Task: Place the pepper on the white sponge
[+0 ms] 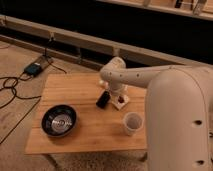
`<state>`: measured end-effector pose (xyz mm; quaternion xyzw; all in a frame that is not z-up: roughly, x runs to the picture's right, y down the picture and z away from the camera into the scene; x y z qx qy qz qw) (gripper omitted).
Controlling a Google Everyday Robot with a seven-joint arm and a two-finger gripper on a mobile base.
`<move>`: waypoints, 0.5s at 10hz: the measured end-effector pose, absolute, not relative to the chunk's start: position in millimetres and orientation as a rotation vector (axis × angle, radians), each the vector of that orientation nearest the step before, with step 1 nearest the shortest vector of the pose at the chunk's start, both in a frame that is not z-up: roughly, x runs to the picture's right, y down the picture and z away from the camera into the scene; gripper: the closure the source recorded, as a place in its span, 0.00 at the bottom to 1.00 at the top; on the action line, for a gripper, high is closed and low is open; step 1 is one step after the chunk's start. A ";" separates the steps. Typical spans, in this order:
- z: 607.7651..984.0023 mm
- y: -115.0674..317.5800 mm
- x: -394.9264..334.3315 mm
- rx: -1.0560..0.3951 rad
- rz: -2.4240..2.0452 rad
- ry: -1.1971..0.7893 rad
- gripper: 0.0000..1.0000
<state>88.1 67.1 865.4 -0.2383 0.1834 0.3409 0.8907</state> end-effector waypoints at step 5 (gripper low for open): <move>880.0 71.4 104.4 -0.495 0.714 0.393 1.00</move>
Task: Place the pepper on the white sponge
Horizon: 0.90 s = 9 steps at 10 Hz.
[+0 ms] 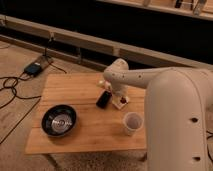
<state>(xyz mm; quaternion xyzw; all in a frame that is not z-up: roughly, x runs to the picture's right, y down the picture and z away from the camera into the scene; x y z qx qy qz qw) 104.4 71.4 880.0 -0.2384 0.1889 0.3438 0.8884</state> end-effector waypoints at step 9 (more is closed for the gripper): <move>900.0 69.4 121.0 -0.487 0.730 0.395 0.56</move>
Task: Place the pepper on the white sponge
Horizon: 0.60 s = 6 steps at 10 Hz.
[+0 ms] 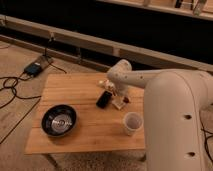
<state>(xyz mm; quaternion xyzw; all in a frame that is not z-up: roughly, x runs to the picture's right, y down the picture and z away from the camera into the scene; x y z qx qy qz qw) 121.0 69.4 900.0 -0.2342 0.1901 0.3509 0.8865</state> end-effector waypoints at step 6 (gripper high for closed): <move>909.2 69.3 116.6 -0.487 0.742 0.347 0.20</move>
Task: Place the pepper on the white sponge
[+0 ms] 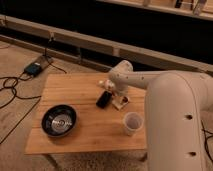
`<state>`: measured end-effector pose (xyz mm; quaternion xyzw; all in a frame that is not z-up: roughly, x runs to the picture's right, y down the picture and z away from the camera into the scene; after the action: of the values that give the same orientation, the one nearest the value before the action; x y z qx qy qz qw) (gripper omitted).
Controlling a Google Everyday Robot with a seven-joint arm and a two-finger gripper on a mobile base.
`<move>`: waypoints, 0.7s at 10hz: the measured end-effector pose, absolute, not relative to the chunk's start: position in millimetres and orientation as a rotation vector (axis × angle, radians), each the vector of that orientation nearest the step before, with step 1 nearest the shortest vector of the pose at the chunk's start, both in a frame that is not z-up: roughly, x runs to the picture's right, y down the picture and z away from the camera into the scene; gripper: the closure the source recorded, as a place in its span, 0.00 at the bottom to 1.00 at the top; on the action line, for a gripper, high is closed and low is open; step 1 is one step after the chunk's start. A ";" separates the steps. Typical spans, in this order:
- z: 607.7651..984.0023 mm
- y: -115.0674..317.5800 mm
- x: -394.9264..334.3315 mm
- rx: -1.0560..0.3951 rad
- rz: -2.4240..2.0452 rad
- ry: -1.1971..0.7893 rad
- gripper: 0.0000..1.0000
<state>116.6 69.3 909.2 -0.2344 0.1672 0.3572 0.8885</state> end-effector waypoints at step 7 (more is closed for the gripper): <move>902.7 56.5 108.7 -0.440 0.738 0.323 0.20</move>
<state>108.7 56.5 902.7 -0.2124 0.1561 0.3563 0.8964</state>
